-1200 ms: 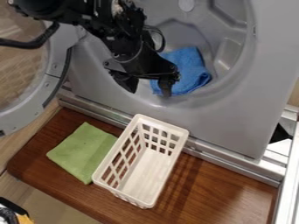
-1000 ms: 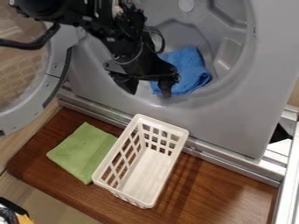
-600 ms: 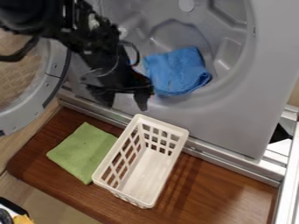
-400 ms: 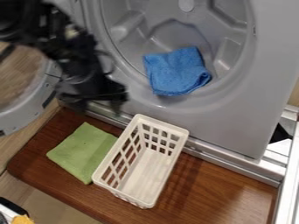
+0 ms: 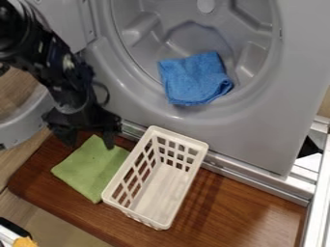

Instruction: Moving green scrubber with the bl

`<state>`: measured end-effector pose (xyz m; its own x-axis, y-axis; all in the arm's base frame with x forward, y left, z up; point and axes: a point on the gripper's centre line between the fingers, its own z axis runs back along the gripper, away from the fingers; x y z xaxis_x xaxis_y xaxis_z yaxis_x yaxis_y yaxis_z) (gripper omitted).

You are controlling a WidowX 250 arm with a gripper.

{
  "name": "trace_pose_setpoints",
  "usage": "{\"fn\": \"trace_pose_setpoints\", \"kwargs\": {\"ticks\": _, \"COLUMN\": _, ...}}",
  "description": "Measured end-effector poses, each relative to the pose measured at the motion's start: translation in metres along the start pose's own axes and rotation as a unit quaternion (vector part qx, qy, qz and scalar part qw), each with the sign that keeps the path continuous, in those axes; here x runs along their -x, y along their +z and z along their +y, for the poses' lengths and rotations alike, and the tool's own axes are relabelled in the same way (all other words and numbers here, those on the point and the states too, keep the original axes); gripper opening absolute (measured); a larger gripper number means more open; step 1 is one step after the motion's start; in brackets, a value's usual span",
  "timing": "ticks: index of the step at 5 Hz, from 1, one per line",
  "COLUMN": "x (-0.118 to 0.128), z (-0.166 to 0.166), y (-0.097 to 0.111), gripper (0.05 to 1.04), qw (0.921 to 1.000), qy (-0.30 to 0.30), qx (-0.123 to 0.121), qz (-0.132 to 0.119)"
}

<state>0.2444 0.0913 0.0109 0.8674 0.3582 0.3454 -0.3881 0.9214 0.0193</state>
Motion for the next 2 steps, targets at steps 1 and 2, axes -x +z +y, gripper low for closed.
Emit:
{"fn": "trace_pose_setpoints", "kwargs": {"ticks": 1, "x": 0.013, "z": 0.002, "y": -0.019, "gripper": 1.001, "qw": 0.9993, "qy": 0.025, "qx": -0.009, "qz": 0.028}}
{"fn": "trace_pose_setpoints", "kwargs": {"ticks": 2, "x": 0.023, "z": 0.013, "y": -0.033, "gripper": 1.001, "qw": 0.9963, "qy": 0.057, "qx": -0.047, "qz": 0.044}}
